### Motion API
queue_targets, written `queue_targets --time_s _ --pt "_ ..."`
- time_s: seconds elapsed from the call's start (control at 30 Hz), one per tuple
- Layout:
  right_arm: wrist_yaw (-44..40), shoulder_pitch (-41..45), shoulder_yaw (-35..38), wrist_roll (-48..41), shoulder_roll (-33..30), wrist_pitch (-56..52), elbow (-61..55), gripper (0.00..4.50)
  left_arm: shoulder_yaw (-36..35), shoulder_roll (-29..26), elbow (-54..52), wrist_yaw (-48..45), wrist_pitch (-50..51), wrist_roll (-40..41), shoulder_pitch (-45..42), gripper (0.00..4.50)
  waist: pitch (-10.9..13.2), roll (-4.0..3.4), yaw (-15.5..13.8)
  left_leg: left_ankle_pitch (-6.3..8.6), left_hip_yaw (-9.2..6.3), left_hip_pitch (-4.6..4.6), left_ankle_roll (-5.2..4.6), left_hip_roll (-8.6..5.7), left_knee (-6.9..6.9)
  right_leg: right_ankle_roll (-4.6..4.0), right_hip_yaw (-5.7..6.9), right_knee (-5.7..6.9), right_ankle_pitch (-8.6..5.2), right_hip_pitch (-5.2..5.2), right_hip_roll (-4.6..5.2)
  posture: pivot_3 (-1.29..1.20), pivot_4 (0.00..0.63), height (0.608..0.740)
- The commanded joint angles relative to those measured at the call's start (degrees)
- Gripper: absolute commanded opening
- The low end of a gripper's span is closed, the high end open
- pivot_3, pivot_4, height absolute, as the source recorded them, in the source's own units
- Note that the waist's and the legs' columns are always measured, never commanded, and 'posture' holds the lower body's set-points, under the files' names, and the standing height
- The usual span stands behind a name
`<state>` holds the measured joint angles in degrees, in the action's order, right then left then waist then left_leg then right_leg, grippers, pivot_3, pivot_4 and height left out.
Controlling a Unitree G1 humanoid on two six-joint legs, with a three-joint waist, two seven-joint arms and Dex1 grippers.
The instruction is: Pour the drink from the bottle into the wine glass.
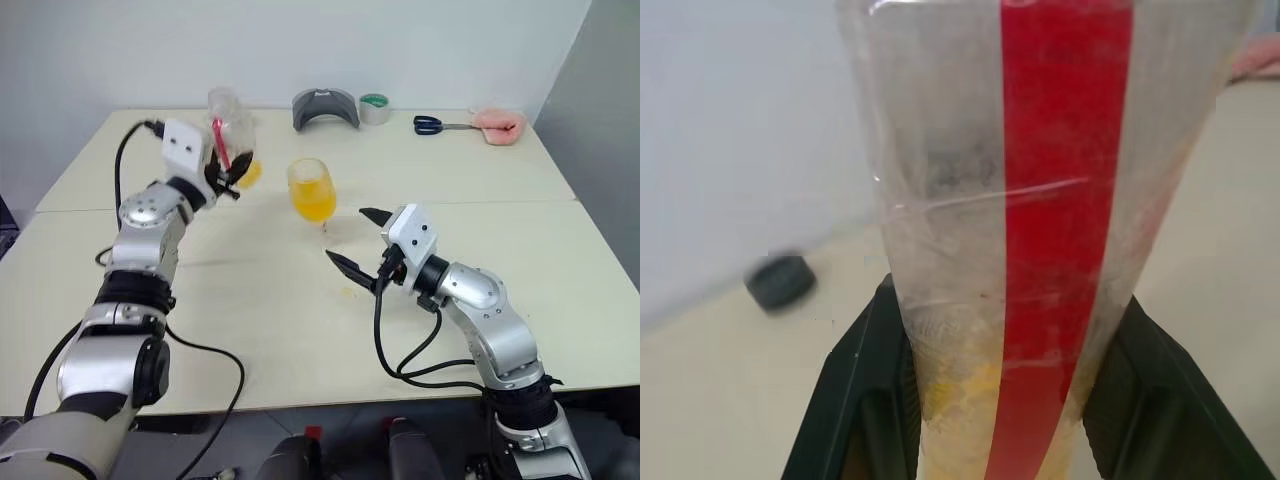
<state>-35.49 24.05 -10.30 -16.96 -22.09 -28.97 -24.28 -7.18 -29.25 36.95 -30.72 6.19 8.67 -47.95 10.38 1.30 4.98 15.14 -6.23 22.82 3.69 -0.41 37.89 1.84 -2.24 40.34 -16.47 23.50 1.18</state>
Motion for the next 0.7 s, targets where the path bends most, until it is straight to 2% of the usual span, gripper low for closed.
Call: queue_targets --time_s 0.03,0.2,0.43,0.7 --pt "-0.25 1.40 -1.66 -0.70 -0.49 -3.94 -3.51 4.50 -3.20 -1.07 -12.79 -0.08 10.66 4.93 5.49 1.67 0.00 0.00 -0.02 0.00 -0.03 0.01 0.00 0.01 0.01 0.00 0.01 0.00 0.00 0.00 0.00 0.00 0.150 0.740" --pt "0.49 3.18 -3.78 1.12 0.25 -4.65 -1.89 4.50 -4.13 -1.62 -17.86 -0.43 13.55 6.22 10.88 1.67 -0.01 0.03 -0.36 0.01 -0.03 0.03 -0.02 -0.01 0.04 0.00 -0.01 -0.01 0.00 -0.01 0.03 0.00 0.150 0.740" --pt "0.43 4.66 -6.72 2.74 1.36 -4.53 -0.21 4.50 -5.74 0.22 -13.73 1.10 5.89 5.86 13.35 1.67 -0.04 0.05 -0.63 0.01 0.00 0.00 -0.01 -0.01 0.04 -0.01 0.00 -0.04 0.00 -0.02 0.05 0.00 0.150 0.740" --pt "0.61 4.59 -7.15 3.30 1.75 -4.55 -0.10 4.50 -6.09 1.65 -11.69 2.82 2.87 6.20 15.56 1.67 -0.04 0.05 -0.75 0.09 0.02 0.00 -0.16 -0.01 0.03 -0.01 -0.01 -0.04 0.00 -0.02 0.06 0.00 0.150 0.740"
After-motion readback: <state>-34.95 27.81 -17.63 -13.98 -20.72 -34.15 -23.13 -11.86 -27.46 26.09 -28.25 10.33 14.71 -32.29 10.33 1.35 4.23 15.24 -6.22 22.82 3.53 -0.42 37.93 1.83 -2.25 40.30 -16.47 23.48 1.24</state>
